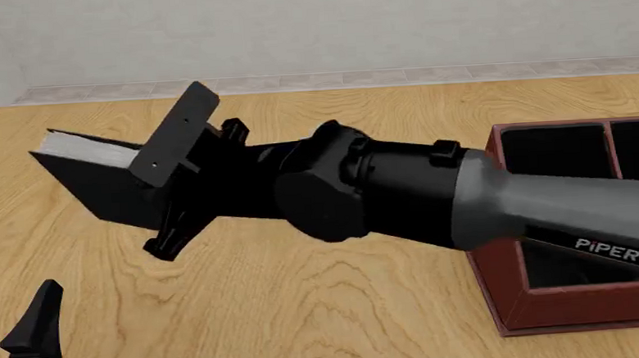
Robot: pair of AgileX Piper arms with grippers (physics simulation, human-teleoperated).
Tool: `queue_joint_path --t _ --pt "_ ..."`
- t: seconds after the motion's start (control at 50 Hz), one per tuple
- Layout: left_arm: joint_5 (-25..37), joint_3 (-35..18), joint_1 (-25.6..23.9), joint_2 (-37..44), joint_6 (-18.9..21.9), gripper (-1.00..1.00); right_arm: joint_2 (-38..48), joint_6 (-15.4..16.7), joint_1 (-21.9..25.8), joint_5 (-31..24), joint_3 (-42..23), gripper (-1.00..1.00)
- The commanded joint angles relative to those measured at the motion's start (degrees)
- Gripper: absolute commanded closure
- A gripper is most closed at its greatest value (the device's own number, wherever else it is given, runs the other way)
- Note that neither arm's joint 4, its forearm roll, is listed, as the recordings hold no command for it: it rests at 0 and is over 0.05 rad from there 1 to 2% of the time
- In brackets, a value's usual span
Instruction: Pick up the book and place it in the left compartment of the caddy.
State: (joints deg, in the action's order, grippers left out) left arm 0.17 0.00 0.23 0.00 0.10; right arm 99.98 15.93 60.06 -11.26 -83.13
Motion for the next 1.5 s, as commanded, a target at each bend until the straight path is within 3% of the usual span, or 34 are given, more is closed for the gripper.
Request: queue_joint_path --t 0.02,0.42,1.5 --pt "-0.2 -0.02 -0.21 0.07 0.05 -1.0 -7.81 -1.45 -1.12 -1.1 3.6 1.0" --pt "-0.2 -0.02 -0.2 0.07 0.05 -1.0 -22.37 -1.18 -3.92 -5.14 11.23 1.0" --pt "-0.21 -0.02 -0.22 0.07 0.06 -1.0 -55.86 -3.81 -25.1 -14.38 27.03 1.0"
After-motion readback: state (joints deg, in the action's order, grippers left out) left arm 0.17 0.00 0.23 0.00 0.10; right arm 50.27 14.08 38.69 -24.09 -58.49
